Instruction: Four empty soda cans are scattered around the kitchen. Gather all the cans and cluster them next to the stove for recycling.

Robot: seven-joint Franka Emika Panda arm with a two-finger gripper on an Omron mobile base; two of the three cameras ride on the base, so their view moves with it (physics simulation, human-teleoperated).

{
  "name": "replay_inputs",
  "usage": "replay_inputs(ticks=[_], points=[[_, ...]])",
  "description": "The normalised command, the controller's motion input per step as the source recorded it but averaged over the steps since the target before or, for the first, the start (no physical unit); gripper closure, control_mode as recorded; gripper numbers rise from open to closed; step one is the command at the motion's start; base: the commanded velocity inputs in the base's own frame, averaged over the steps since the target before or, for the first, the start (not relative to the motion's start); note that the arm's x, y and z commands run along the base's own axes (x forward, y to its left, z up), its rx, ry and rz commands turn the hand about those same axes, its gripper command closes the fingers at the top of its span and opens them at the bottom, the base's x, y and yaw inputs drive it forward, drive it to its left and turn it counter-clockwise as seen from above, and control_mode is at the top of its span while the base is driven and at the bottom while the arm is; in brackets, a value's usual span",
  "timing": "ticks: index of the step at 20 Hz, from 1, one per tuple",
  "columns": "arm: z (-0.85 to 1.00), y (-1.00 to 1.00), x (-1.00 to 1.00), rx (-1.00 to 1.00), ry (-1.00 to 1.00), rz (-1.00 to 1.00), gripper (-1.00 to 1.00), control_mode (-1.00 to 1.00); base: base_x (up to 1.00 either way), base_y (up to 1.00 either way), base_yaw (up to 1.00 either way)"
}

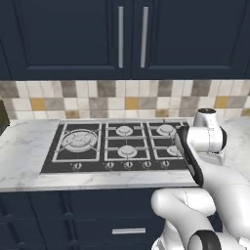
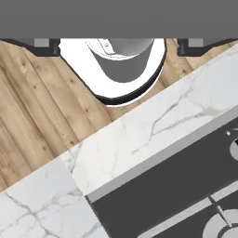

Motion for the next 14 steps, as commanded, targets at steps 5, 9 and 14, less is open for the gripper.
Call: replay_inputs(ticks=[5,9,14], points=[[0.0,0.0,0.0,0.0,0.0,0.0,-1.0,1.0,0.04,0.74,0.0],[0.0,0.0,0.0,0.0,0.0,0.0,-1.0,1.0,0.06,0.74,0.0],[0.0,0.0,0.0,0.0,0.0,0.0,-1.0,1.0,0.06,0.74,0.0]])
